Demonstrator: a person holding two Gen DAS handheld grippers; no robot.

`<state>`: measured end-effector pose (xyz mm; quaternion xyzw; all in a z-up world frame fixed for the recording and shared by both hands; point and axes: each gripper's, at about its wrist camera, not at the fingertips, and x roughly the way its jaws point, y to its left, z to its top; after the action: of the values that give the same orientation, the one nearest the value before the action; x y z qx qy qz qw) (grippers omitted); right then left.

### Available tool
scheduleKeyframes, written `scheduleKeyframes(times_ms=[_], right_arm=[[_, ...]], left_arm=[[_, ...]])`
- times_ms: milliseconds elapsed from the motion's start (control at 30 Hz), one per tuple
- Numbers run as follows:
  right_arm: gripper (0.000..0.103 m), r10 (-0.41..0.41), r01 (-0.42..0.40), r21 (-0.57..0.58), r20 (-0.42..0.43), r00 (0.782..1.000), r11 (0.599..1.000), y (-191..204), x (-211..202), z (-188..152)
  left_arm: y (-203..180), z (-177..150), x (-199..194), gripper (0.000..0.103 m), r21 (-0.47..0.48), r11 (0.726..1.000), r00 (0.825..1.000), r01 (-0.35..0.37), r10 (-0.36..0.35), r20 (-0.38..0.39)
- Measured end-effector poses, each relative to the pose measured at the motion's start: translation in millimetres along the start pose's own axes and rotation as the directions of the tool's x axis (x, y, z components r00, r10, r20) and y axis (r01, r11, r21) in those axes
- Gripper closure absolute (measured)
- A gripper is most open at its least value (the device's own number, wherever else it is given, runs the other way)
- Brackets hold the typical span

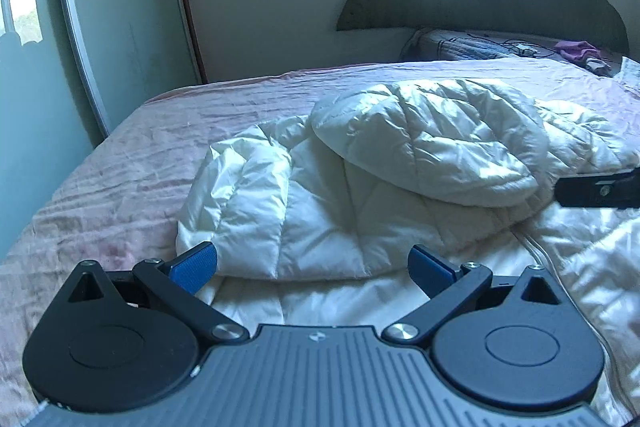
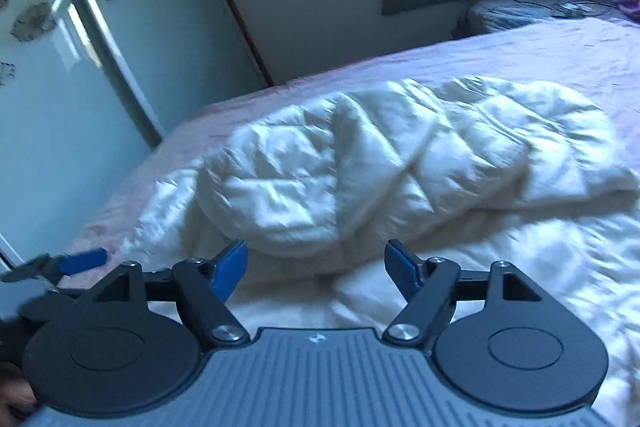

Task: Fold small clothes
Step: 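Move both open grippers along the jacket toward its hem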

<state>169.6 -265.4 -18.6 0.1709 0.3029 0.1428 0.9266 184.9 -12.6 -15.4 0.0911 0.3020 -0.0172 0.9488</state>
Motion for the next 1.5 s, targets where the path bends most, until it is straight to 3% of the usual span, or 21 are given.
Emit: scheduleKeyframes(times_ms=[167,567,1100,1333,1500], right_arm=[[0.027,0.045,-0.045,0.036,0.014,0.999,0.998,-17.8,-36.2,-10.4],[0.025,0.025,-0.025,0.051,0.014,1.000,0.998,-41.6,-109.0,-42.7],[0.020,-0.113,0.102,0.104,0.109,0.988,0.989,-85.1,-214.6,-80.4],[0.019,-0.175,0.157,0.166,0.103,0.979,0.974,-113.5,-246.2,-106.1],[0.019,-0.136,0.118,0.207,0.075,0.988,0.971,-131.0,-260.7,-121.7]], left_arm=[[3.6,-16.8,-24.2,0.000,0.017,1.000,1.000,0.026,-0.026,-0.009],[18.8,-60.5,-75.0,0.000,-0.015,0.995,0.993,0.094,-0.095,-0.066],[37.8,-102.0,-136.3,0.000,-0.007,0.991,0.984,0.136,-0.136,-0.115],[55.0,-123.5,-151.1,0.000,-0.045,0.989,0.976,0.138,-0.144,-0.164],[80.4,-137.3,-159.1,0.000,-0.139,0.972,0.956,0.189,-0.215,-0.202]])
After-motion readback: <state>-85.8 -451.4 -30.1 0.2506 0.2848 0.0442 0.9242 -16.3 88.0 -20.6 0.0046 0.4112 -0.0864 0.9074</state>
